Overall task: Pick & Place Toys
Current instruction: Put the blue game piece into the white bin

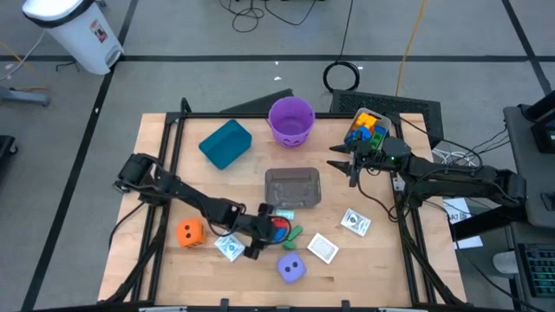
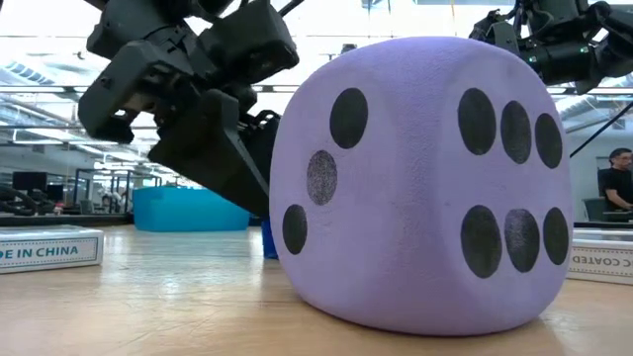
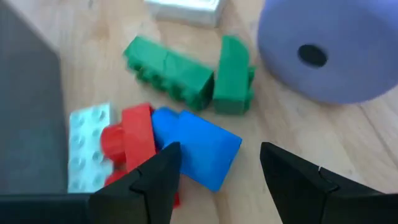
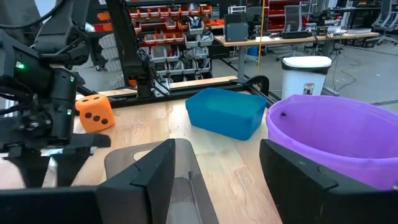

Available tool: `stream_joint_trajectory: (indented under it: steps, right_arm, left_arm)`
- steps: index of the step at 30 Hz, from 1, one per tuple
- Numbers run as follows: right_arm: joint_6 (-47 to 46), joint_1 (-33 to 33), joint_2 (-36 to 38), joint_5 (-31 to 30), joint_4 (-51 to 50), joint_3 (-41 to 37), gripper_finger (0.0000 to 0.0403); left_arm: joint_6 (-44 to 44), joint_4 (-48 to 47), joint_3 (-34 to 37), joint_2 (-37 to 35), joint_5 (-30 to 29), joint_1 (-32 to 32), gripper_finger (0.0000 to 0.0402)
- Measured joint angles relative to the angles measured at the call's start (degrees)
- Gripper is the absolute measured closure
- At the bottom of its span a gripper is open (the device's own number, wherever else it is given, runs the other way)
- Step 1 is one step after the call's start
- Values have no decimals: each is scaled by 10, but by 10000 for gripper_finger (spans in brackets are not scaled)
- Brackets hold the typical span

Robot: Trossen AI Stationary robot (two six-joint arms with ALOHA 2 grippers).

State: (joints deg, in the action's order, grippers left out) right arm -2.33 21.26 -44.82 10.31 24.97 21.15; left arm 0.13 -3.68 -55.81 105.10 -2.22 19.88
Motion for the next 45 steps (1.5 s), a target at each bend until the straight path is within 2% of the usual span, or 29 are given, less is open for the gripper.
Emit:
stream_joint_trajectory:
  steps: [6,9,12,17,20,25,32,37,45]
  right_arm:
    - [0,0,0,0,0,0,195]
    - [0,0,0,0,0,0,195]
    - [0,0,0,0,0,0,195]
    - [-2,0,0,0,0,-1,195]
    - [-2,0,0,0,1,-1,195]
    - [-2,0,0,0,1,-1,195]
    - [-2,0,0,0,0,-1,195]
    - [-1,0,0,0,0,-1,195]
    - [0,0,0,0,0,-1,195]
  left_arm:
    - [-99,-148,3,-21,9,20,174]
    - [-148,-197,4,-37,13,26,174]
    - [-160,-224,5,-57,6,33,174]
    - [-185,-190,5,-87,5,39,174]
    - [-195,-119,4,-95,4,39,174]
    - [-147,-5,3,-87,8,42,174]
    - [-128,15,3,-41,113,43,174]
    - [-112,83,3,-2,190,43,174]
    - [-101,86,3,6,188,37,174]
